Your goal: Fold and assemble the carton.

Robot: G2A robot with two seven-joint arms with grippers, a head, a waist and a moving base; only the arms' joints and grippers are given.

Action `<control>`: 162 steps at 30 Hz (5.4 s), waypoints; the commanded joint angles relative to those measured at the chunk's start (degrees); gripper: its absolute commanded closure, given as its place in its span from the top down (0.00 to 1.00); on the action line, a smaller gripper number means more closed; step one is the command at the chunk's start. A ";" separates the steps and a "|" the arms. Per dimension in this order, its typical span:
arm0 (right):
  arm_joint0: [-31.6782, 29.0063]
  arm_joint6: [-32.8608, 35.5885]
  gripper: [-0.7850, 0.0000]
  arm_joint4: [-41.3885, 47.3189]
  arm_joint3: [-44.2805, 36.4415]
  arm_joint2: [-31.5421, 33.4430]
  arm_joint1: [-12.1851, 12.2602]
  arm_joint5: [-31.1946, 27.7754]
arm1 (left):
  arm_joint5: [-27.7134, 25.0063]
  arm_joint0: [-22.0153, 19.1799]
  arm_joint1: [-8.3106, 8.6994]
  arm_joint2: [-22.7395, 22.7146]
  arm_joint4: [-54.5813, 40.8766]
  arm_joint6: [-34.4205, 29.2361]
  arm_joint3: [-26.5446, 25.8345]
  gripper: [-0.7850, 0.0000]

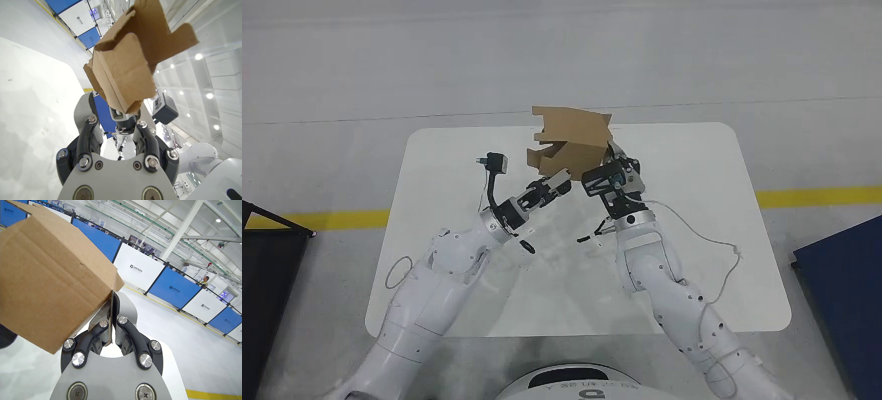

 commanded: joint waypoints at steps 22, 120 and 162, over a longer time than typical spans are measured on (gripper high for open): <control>-2.77 1.95 1.00 -18.77 0.36 2.79 0.09 -0.92 | 0.77 1.91 0.11 -2.50 -1.75 1.30 -1.93 0.00; -2.13 11.40 0.00 26.18 -5.70 12.45 0.47 -36.75 | 23.54 12.89 3.64 -20.32 -17.75 -8.10 -4.16 1.00; 0.15 18.77 0.00 54.91 -3.65 17.04 0.57 -30.04 | 11.59 -6.24 0.43 3.25 16.39 -5.13 2.67 1.00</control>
